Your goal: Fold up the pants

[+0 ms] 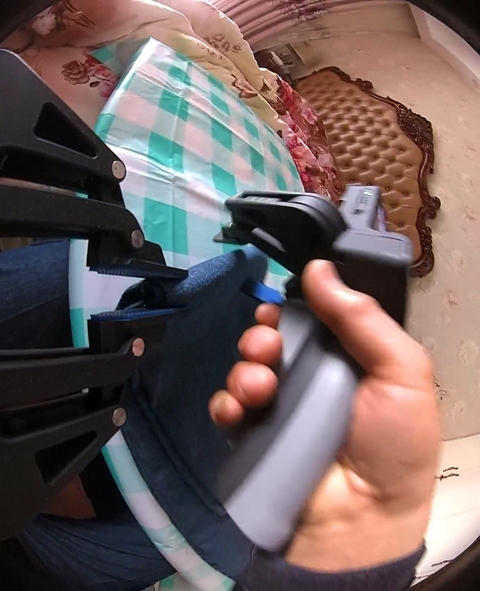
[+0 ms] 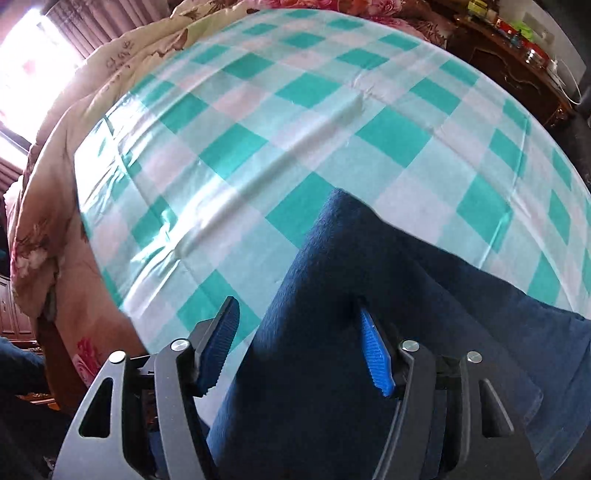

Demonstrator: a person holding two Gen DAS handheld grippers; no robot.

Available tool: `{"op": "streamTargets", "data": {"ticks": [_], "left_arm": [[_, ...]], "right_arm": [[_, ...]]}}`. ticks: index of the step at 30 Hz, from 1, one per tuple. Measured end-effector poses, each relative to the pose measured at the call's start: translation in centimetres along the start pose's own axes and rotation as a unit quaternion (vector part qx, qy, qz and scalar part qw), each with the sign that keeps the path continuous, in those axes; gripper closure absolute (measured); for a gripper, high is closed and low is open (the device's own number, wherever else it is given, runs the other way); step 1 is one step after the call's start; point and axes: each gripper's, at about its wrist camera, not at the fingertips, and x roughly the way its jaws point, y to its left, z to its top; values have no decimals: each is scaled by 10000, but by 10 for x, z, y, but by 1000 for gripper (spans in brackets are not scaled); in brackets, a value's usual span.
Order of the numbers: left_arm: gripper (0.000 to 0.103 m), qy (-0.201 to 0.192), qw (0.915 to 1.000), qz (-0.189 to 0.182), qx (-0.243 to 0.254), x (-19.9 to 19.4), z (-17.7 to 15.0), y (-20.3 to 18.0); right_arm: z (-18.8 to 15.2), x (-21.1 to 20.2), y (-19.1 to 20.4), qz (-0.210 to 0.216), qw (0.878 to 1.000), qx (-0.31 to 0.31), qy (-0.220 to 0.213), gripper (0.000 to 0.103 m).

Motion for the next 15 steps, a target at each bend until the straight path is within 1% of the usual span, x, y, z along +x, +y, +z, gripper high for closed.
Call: {"op": "streamTargets", "data": {"ticks": [1,2,3,4,5,6,7,8,10,11,12,13,14,15], "left_arm": [[89,-8,9999,-86,-90,-1,-1,0],[89,-9,9994,-229,-270,-1,-1,4],[84,-15,9963,-461,-730,0,-2,16],[69,-10,9925,-622,-1050,0,-4,23],[53,50,9861,-812,-1452,3,-7,31],[33,143,9781,-946,-1848,7,-10,38],[34,204,9742,-1002,-2011,10,-12,39],[34,264,9725,-1020,-2075,12,-12,36],[33,260,9733,-990,-2052,16,-9,25],[34,282,9741,-887,-2060,20,-8,20],[42,484,9741,-722,-2088,30,-7,18],[73,582,9719,-729,-2159,36,-6,16],[83,625,9705,-747,-2205,39,-4,17],[87,607,9745,-593,-2079,38,2,12]], "right_arm": [[-1,0,-3,46,10000,29,-32,73],[-4,-3,-8,132,9998,78,-108,77],[-6,-5,-12,172,9997,129,-152,85],[-7,-8,-16,203,9995,179,-188,87],[-9,-13,-23,308,9988,291,-252,88],[-8,-15,-26,374,9983,357,-277,88],[-8,-18,-31,467,9973,462,-317,88],[-7,-19,-33,508,9969,510,-334,88],[-7,-22,-37,605,9958,578,-379,88],[-8,-23,-38,650,9953,602,-395,88],[-9,-25,-41,725,9944,649,-419,88],[-8,-26,-43,784,9935,695,-442,88],[-10,-31,-48,863,9920,768,-501,88],[-12,-39,-54,906,9906,823,-606,89]]}}
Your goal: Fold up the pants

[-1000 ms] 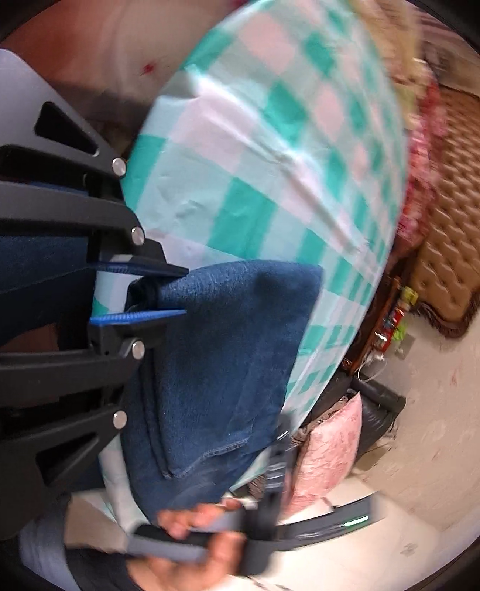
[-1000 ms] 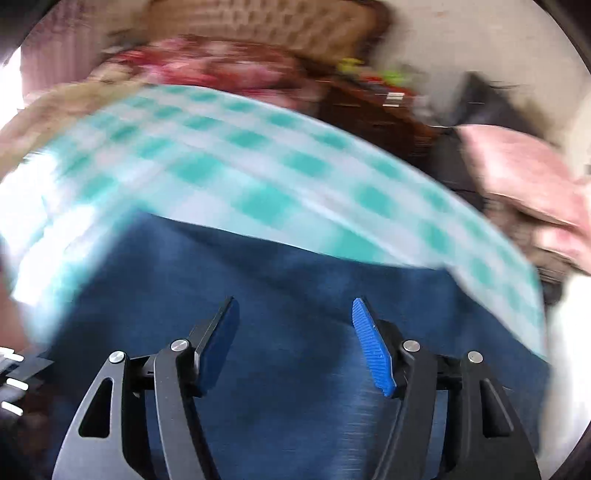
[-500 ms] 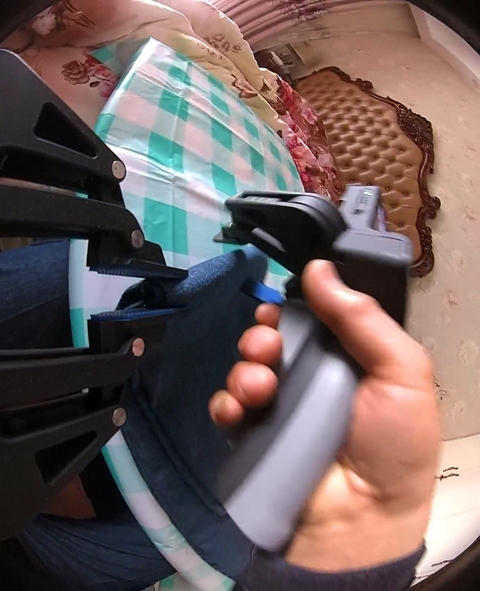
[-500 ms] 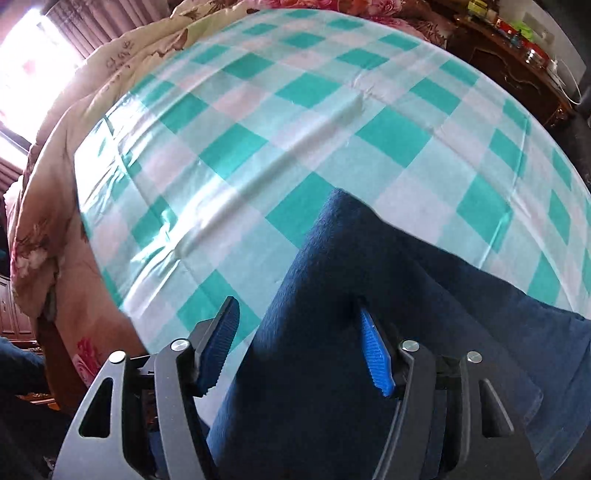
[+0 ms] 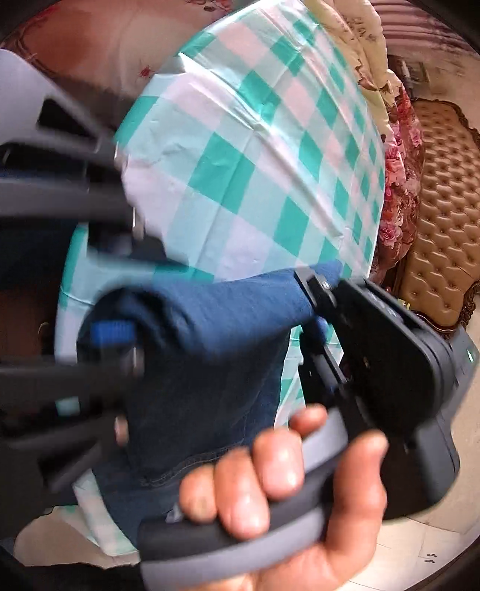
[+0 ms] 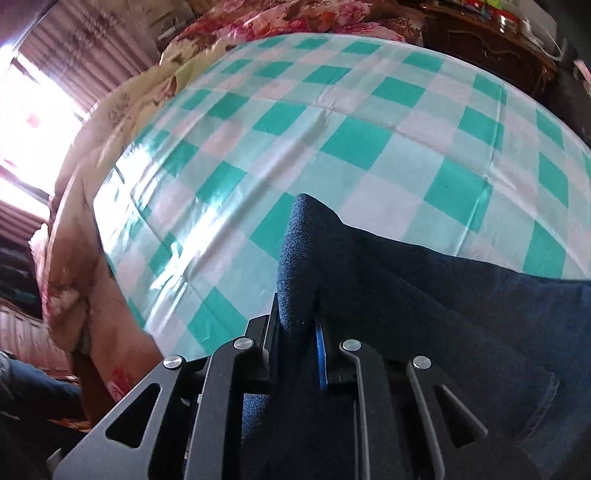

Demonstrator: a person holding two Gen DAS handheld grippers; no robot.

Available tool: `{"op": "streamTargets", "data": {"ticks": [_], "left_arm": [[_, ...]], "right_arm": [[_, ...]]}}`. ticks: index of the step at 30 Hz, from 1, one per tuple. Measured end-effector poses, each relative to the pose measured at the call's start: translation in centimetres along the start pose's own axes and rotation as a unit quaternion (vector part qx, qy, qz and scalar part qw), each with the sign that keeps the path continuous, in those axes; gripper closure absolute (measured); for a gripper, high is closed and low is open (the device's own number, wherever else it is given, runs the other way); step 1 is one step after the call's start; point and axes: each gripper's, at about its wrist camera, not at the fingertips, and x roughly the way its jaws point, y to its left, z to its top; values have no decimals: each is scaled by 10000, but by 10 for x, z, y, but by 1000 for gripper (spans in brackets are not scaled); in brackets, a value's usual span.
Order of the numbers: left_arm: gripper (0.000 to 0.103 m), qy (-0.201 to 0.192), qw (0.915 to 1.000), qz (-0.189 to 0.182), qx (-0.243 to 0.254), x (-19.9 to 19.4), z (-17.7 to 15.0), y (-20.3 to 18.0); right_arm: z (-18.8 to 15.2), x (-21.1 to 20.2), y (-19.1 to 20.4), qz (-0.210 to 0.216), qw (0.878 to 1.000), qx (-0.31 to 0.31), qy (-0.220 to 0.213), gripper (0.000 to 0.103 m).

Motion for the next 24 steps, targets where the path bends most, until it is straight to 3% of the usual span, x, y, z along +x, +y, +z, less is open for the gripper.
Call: {"op": "streamTargets", "data": {"ticks": [2,5,8,10,13,15,19,23,24], "left_arm": [[91,-316,9986,178,377,-11,5,-19],[92,-1005,9876,317,1161,-41,15,-69],[92,-1639,9654,177,2020,-67,22,-136],[92,-1974,9448,-100,2614,-74,20,-192],[92,-2053,9235,-479,3204,-67,2,-256],[92,-1973,9078,-664,3641,-50,-21,-301],[92,-1659,8842,-722,4305,-7,-73,-363],[86,-1340,8522,-275,5050,41,-124,-391],[80,-1373,8368,-96,5300,49,-139,-396]], "right_arm": [[-2,-31,-13,232,9993,137,-273,89],[-10,-97,-45,589,9946,333,-791,89],[-29,-169,-91,733,9864,586,-1353,89],[-48,-206,-125,664,9807,814,-1646,89],[-91,-242,-196,549,9723,1273,-1883,90],[-127,-249,-255,571,9633,1788,-1917,90],[-175,-225,-332,473,9570,2266,-1750,90],[-204,-171,-382,501,9560,2626,-1212,88],[-208,-164,-387,543,9556,2654,-1160,80]]}}
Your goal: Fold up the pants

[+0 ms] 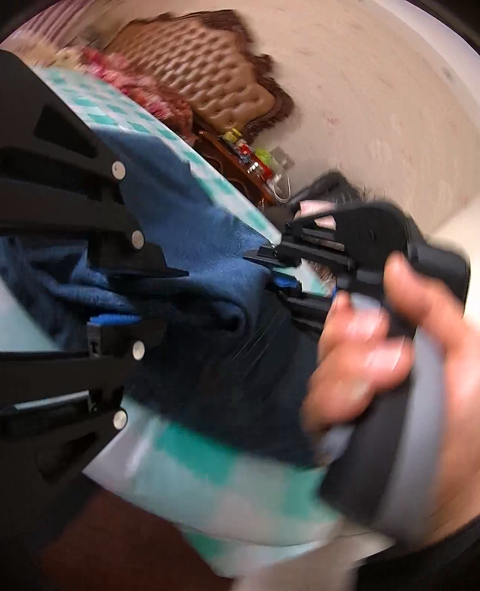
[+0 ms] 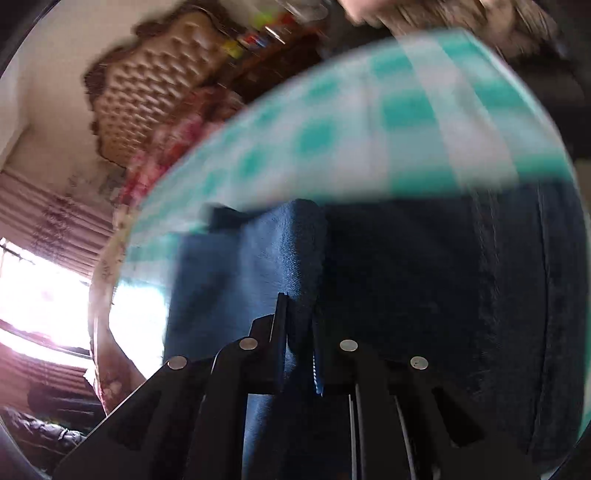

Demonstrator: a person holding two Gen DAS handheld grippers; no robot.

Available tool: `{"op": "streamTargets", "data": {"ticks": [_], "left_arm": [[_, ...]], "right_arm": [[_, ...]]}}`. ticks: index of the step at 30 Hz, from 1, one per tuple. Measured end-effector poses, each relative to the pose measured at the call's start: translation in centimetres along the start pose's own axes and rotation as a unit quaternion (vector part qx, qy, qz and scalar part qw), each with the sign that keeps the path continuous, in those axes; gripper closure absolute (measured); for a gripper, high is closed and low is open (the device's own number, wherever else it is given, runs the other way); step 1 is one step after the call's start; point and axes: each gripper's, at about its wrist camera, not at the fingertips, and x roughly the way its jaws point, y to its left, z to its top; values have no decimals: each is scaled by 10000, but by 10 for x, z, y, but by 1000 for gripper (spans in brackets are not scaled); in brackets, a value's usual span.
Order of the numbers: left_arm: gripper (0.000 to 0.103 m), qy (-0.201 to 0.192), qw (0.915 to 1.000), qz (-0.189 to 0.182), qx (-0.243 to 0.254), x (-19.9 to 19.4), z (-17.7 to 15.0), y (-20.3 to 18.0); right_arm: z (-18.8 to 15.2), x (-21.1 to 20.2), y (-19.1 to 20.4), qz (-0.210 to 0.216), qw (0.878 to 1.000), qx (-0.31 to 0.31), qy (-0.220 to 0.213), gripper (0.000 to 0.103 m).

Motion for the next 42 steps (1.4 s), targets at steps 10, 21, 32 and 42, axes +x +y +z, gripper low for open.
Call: {"op": "streamTargets", "data": {"ticks": [10,21,32,42], "left_arm": [[90,-90,9968,590,529,9,-7,-23],[92,-826,9895,1021,610,-33,51,-17],[92,-607,9880,132,1416,10,63,-102],[92,-915,9893,422,1052,-19,108,-65]], "right_arm": [[9,4,4,32,9995,-313,33,76],[26,-88,36,81,9927,-912,-789,94],[15,-67,-76,-320,9982,-109,-494,94],[22,-129,-37,31,9935,-477,-1037,94]]}}
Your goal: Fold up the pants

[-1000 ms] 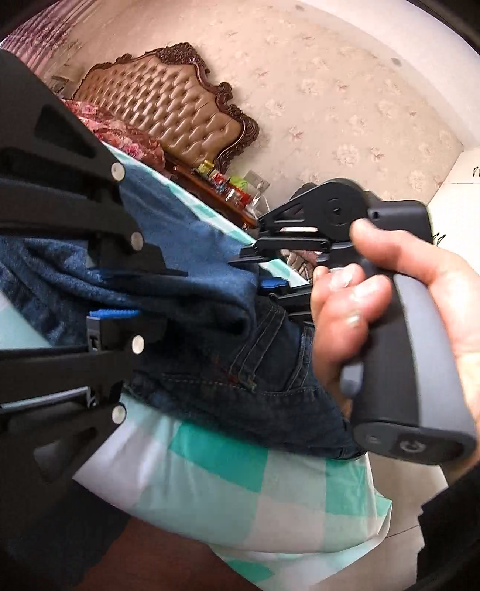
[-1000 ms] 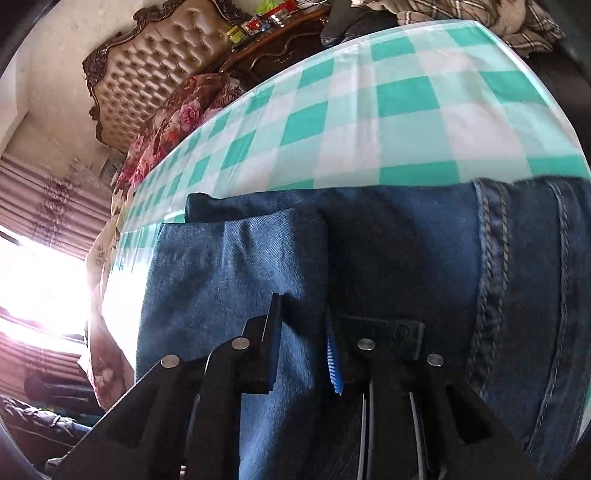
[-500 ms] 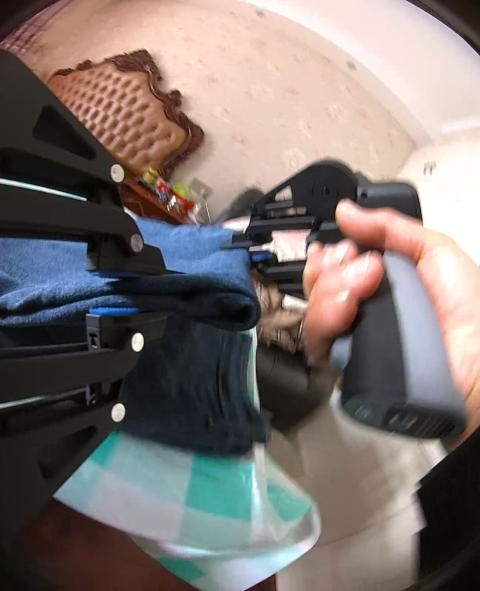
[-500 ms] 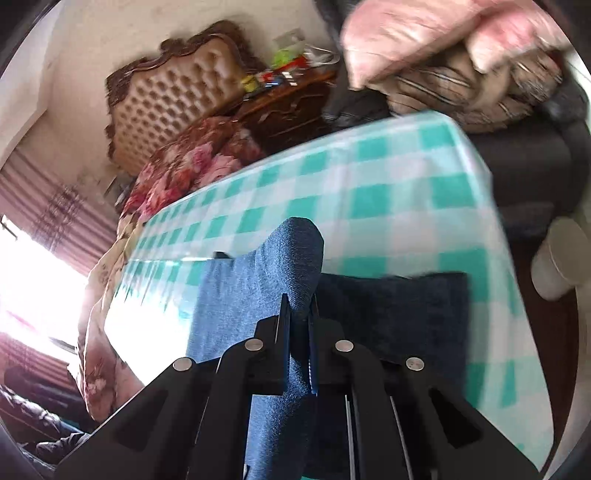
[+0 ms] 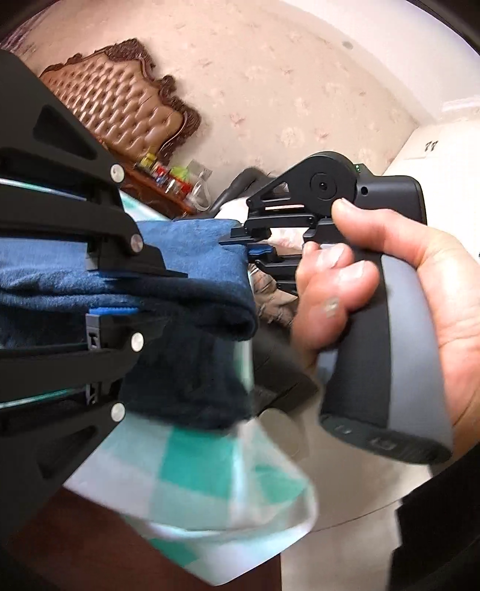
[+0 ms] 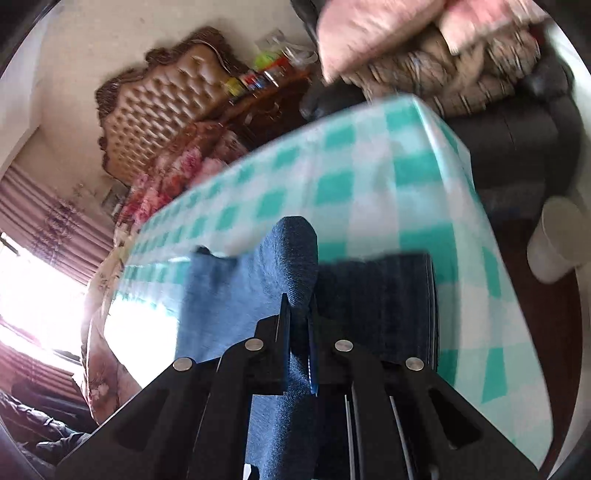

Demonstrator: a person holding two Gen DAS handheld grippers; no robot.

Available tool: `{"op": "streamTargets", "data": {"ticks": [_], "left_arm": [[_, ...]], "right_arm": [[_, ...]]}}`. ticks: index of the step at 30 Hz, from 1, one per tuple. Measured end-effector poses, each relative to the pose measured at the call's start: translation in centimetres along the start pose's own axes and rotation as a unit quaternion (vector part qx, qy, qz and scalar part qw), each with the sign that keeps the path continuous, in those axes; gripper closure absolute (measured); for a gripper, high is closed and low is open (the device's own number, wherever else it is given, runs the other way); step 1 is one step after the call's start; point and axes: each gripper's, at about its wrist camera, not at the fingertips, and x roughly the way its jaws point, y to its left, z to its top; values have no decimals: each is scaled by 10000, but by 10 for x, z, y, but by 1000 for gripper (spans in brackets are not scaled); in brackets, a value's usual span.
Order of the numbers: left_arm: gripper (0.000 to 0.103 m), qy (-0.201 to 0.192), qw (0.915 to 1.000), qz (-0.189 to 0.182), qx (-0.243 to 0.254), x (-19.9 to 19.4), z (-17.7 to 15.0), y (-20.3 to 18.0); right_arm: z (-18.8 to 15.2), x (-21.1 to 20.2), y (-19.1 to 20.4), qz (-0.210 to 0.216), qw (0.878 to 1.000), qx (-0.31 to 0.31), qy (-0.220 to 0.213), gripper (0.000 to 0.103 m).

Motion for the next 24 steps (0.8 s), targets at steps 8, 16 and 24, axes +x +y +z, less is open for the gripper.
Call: {"op": "streamTargets", "data": {"ticks": [8,16,24], "left_arm": [[92,105,9988,-364,310,29,-5,-32],[83,159,9977,-634,190,46,-13,-39],[33,-383,9948,-725,-609,16,-17,5]], "right_arm": [[-14,26,-55,-318,9986,358,229,94],[-27,31,-69,-385,9983,426,108,93],[-18,-3,-59,-879,9939,403,-528,74]]}}
